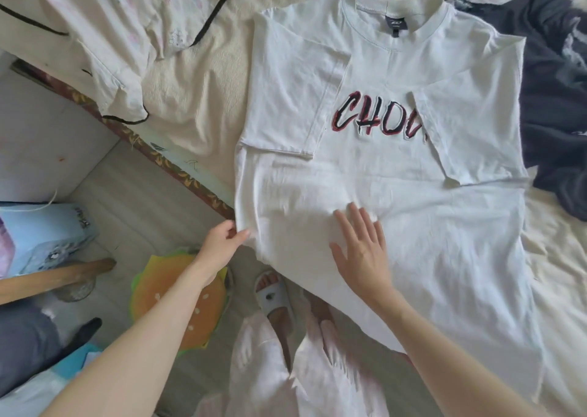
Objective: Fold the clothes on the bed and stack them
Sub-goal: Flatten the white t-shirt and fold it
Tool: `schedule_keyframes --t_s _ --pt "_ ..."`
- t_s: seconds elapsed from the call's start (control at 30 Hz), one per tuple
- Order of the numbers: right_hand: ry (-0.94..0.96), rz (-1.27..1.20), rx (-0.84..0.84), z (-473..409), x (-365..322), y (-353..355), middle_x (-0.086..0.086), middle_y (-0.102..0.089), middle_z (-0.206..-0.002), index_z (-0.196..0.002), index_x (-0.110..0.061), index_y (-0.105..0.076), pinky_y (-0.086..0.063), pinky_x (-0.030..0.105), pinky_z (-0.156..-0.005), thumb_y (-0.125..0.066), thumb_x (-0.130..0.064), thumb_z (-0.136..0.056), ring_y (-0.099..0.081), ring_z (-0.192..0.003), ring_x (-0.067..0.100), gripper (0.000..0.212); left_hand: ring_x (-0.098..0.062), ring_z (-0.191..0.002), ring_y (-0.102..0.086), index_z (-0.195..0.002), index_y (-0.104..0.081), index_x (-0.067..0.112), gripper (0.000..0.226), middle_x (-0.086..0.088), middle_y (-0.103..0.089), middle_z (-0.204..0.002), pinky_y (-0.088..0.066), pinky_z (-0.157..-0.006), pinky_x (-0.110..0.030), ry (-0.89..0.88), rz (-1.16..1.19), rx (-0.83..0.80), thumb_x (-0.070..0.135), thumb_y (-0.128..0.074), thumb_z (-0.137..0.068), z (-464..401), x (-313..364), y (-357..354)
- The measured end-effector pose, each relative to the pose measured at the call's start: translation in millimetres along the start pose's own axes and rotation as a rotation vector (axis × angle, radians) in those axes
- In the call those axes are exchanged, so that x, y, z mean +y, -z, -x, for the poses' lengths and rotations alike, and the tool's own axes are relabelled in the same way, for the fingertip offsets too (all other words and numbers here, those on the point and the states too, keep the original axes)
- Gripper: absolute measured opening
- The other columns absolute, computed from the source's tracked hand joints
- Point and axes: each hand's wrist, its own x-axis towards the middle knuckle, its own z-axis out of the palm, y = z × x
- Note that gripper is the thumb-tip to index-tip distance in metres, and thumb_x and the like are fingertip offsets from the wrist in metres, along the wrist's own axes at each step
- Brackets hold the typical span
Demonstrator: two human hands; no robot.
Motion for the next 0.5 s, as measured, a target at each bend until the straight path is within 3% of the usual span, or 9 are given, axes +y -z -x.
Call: schedule_keyframes --t_s 0.07,0.13,0.2,0.27,0.4,0.5 --pt "-0.001 0.002 0.005 12.8 4.8 -3.7 0.005 -0.017 -0.158 -0.148 -0.019 -0.030 -0.003 0.041 -0.119 -0.052 -0.021 -0.096 -0.008 -0.147 0.025 0.057 -0.009 -0.093 -0.059 -0.100 -0.062 0.020 0.010 0.007 -0.064 -0.099 -0.043 -0.070 -0.022 0.012 -0.003 -0.037 0.026 -0.056 -0.095 10.0 -11.6 -6.5" --pt "0.000 0.031 -0.016 26.1 13.1 -6.1 0.005 -0.014 -0.159 -0.149 -0.018 -0.027 -0.001 0.040 -0.119 -0.050 -0.021 -0.096 -0.005 -0.148 0.024 0.057 -0.010 -0.081 -0.057 -0.089 -0.060 0.016 0.015 0.005 -0.062 -0.087 -0.039 -0.065 -0.022 0.007 -0.008 -0.011 0.029 -0.056 -0.095 18.9 -22.0 -12.5" --pt "-0.012 0.053 -0.028 41.2 23.2 -7.8 0.004 -0.010 -0.159 -0.149 -0.018 -0.026 0.001 0.040 -0.118 -0.049 -0.021 -0.097 -0.002 -0.148 0.022 0.057 -0.014 -0.060 -0.039 -0.070 -0.042 0.010 0.036 0.002 -0.042 -0.066 -0.026 -0.057 -0.025 -0.015 -0.023 0.052 0.032 -0.053 -0.096 29.0 -29.6 -17.8" --pt "-0.043 0.053 -0.036 57.7 32.4 -9.0 0.004 -0.009 -0.159 -0.149 -0.018 -0.026 -0.001 0.040 -0.118 -0.048 -0.022 -0.097 -0.002 -0.148 0.021 0.056 -0.014 -0.057 -0.027 -0.067 -0.031 0.012 0.040 0.000 -0.027 -0.063 -0.019 -0.056 -0.028 -0.043 -0.042 0.135 0.033 -0.047 -0.098 39.7 -34.2 -20.1" --pt "-0.107 0.043 -0.068 91.5 53.6 -11.8 0.003 -0.009 -0.160 -0.149 -0.019 -0.028 -0.007 0.043 -0.118 -0.048 -0.023 -0.097 -0.003 -0.148 0.021 0.055 -0.014 -0.057 -0.031 -0.069 -0.038 0.015 0.037 0.002 -0.032 -0.064 -0.023 -0.055 -0.030 -0.132 -0.045 0.287 0.035 -0.040 -0.100 60.5 -35.7 -15.4" --pt "-0.162 0.054 -0.120 119.3 76.3 -13.8 0.002 -0.005 -0.160 -0.150 -0.021 -0.024 -0.010 0.044 -0.119 -0.045 -0.026 -0.098 -0.001 -0.148 0.021 0.056 -0.021 -0.070 -0.044 -0.086 -0.050 0.008 0.027 -0.006 -0.047 -0.075 -0.034 -0.062 -0.032 -0.155 -0.012 0.271 0.032 -0.046 -0.099 75.4 -31.1 -19.9"
